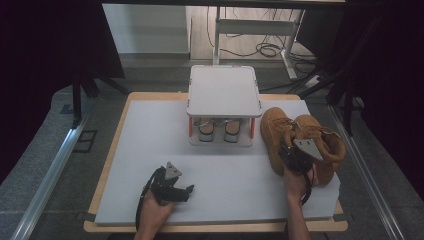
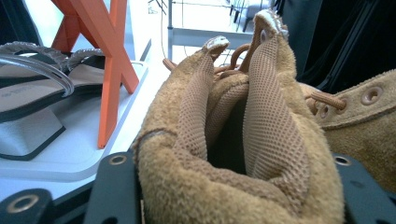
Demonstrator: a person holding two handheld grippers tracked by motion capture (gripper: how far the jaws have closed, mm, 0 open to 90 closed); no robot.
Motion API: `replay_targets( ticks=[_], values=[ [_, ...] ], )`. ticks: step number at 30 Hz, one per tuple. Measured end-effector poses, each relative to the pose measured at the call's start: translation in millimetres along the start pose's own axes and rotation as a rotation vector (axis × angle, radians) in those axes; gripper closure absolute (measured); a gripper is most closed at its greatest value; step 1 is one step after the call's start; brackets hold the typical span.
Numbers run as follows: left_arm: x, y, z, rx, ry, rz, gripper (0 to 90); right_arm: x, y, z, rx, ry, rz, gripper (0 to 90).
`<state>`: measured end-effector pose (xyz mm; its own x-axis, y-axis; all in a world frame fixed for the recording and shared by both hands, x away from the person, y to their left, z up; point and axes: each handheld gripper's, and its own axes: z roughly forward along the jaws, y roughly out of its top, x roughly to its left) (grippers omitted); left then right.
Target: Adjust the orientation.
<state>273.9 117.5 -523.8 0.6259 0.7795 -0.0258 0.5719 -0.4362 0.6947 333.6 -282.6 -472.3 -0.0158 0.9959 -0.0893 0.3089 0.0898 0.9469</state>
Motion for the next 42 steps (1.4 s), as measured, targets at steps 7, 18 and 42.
replay_targets(
  ticks=[7, 18, 42],
  values=[
    [0.2, 0.0, -0.3, 0.004, 0.000, 0.004, 13.4, -1.4, 4.7, -0.5, 0.008, 0.006, -0.016, 52.3],
    [0.3, 0.0, -0.2, 0.003, 0.000, 0.005, 13.4, 0.1, 16.8, -11.6, 0.007, 0.021, -0.026, 54.1],
    [0.0, 0.0, 0.2, -0.004, 0.001, -0.002, 13.4, -15.1, 56.8, -38.5, -0.100, 0.038, 0.023, 54.5]
  ],
)
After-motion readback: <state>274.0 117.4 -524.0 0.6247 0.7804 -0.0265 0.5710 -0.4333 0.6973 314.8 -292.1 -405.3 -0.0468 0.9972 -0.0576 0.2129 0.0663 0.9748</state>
